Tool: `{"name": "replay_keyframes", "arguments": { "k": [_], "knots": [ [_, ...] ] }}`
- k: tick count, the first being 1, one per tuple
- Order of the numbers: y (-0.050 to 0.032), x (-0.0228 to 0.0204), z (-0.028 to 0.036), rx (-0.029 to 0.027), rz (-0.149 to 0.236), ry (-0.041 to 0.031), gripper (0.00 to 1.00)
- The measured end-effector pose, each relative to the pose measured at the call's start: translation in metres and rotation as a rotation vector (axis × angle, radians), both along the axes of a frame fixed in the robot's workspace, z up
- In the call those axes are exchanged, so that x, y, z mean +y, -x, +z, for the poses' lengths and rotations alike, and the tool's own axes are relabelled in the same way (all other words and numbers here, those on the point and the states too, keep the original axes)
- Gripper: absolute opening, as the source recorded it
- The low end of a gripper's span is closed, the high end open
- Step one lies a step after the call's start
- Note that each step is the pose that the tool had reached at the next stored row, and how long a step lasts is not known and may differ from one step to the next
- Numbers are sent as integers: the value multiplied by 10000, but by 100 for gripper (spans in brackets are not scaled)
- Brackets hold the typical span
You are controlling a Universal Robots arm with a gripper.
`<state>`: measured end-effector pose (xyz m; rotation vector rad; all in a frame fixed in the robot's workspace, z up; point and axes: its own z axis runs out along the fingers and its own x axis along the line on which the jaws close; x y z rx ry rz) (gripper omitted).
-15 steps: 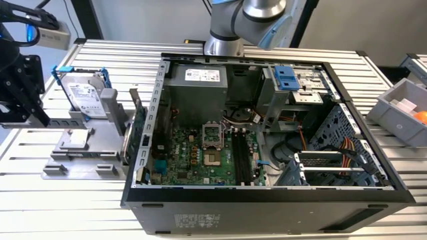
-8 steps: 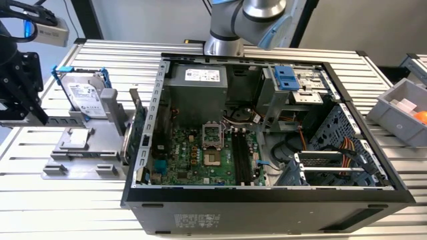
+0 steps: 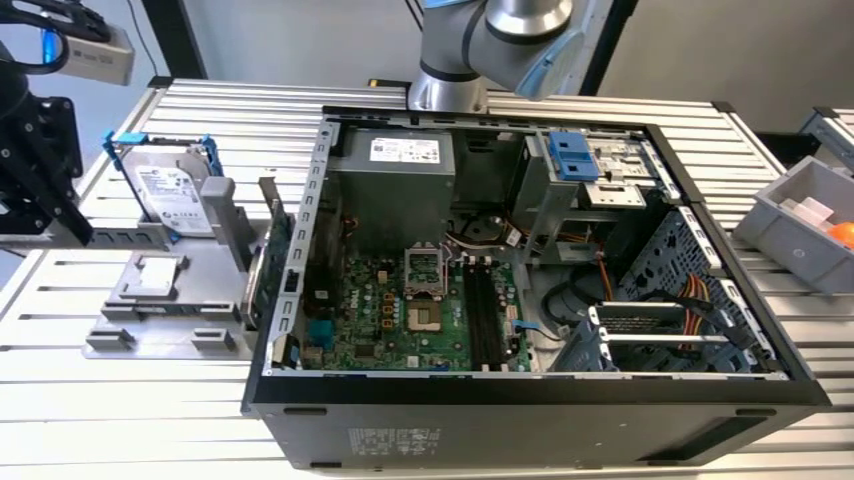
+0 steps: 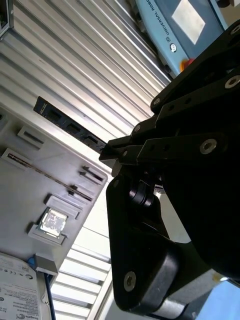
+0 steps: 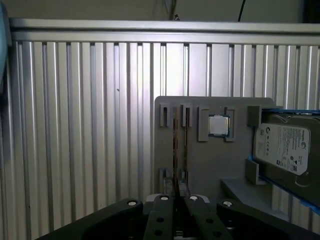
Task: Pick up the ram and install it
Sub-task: 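Pick up the ram and move it above insertion slot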
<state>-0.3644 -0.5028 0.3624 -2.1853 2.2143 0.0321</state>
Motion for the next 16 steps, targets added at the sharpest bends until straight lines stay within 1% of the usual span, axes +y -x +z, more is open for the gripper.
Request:
{"name": "replay_keyframes", "arguments": {
  "k": [16],
  "knots": [
    [0,0,104,1,0,0,0]
  ]
}}
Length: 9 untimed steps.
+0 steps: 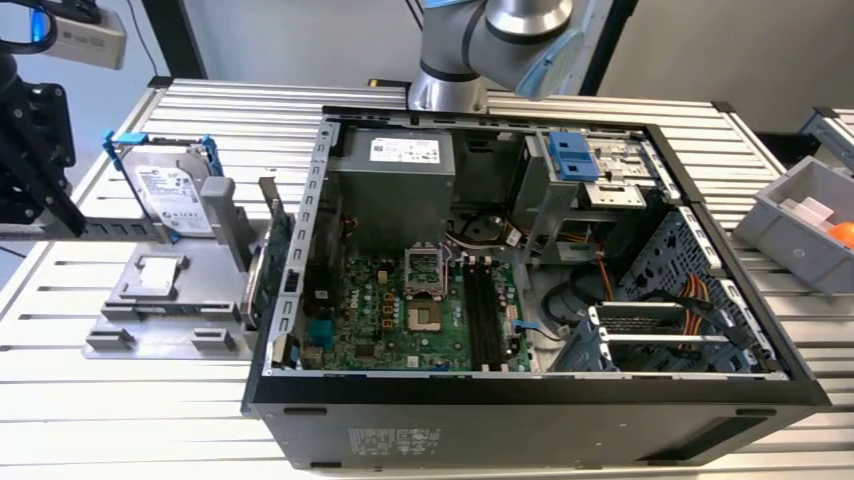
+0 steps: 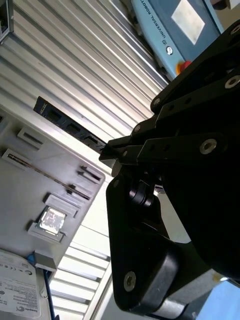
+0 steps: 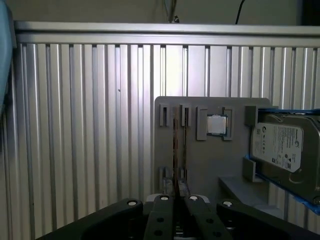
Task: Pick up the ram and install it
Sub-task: 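Pick up the ram and move it above insertion slot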
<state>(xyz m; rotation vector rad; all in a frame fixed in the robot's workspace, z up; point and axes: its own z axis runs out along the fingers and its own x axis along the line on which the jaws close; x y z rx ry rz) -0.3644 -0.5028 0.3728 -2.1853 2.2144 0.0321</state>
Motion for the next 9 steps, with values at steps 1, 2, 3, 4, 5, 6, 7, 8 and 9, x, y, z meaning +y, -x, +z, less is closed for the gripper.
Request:
{"name": "replay_keyframes", "arguments": {
  "k": [1,2,3,4,5,6,7,8,9],
  "knots": [
    [0,0,6,0,0,0,0],
    [0,0,12,1,0,0,0],
    [0,0,17,0,0,0,0],
    [0,0,23,0,0,0,0],
    [0,0,29,0,0,0,0],
    [0,0,34,0,0,0,0],
    [0,0,39,0,0,0,0],
    [0,0,44,0,0,0,0],
    [0,0,50,0,0,0,0]
  ]
}}
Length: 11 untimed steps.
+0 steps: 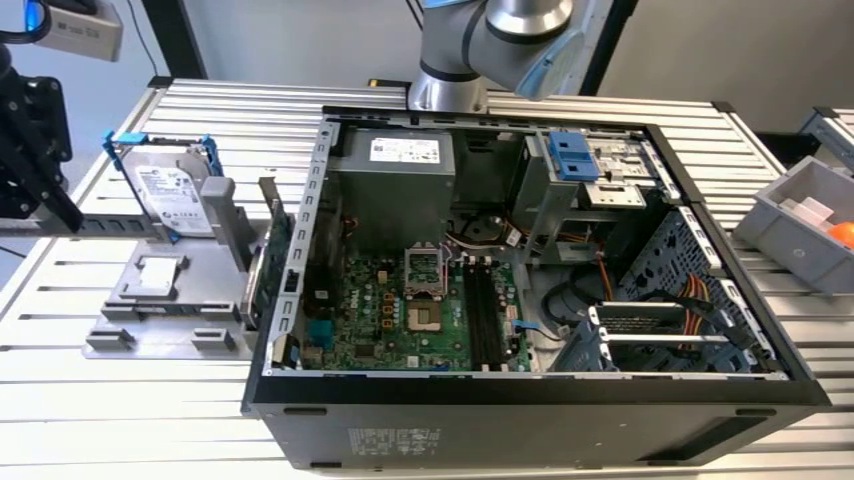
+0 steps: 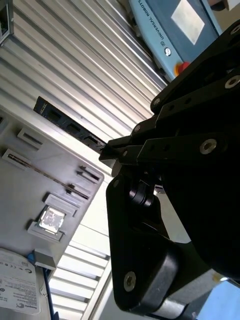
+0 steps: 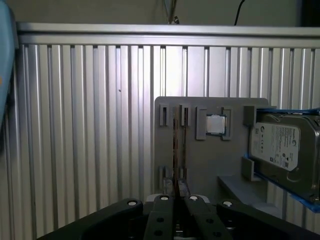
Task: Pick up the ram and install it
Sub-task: 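Pick up the ram and move it above insertion slot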
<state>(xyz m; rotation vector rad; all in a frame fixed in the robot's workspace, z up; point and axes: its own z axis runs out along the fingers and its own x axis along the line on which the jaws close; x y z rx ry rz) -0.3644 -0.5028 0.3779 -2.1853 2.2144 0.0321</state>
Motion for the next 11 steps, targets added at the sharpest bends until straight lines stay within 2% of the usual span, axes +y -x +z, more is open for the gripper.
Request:
{"name": "replay_keyframes", "arguments": {
  "k": [11],
  "knots": [
    [0,0,64,0,0,0,0]
  ]
}}
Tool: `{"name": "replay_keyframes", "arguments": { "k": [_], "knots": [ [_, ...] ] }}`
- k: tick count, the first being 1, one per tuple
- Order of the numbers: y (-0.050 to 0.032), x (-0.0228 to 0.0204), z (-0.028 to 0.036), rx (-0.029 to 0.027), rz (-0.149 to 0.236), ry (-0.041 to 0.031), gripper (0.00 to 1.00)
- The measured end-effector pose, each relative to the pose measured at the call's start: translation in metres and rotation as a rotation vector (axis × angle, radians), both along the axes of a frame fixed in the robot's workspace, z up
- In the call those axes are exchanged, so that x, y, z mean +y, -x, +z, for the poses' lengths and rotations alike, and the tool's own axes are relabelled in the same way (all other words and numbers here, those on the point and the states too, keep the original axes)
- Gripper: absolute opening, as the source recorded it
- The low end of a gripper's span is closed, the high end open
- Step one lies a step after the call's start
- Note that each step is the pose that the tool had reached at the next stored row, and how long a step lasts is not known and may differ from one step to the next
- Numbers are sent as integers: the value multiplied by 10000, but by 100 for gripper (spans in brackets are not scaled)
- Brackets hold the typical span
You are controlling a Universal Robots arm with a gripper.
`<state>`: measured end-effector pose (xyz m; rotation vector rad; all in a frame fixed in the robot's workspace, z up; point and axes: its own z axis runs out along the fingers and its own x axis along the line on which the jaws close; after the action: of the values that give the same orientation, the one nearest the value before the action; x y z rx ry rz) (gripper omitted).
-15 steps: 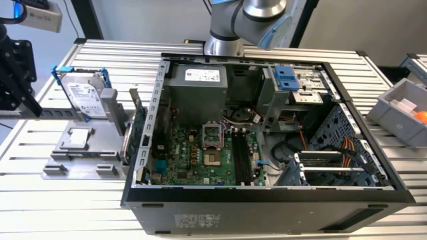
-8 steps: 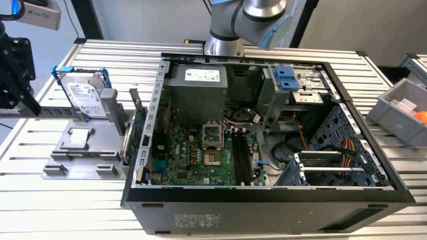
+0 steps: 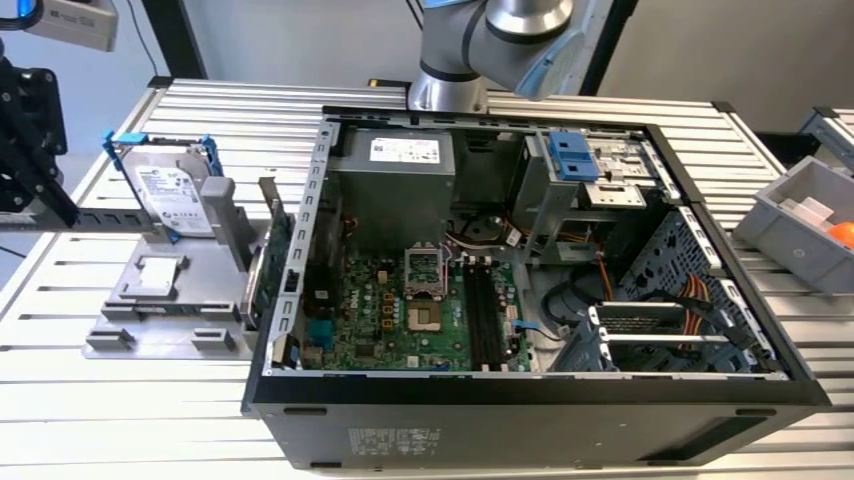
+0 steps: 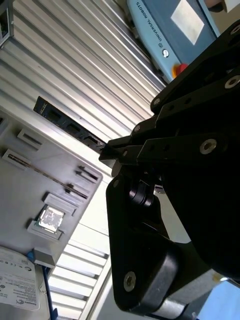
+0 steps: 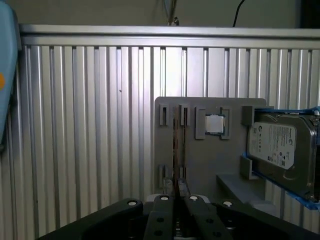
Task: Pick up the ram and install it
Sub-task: 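Pick up the ram and move it above insertion slot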
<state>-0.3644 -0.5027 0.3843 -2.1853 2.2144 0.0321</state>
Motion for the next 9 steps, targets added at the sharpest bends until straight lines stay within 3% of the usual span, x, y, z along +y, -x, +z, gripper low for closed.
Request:
{"name": "replay_keyframes", "arguments": {
  "k": [9],
  "knots": [
    [0,0,86,-2,1,2,0]
  ]
}}
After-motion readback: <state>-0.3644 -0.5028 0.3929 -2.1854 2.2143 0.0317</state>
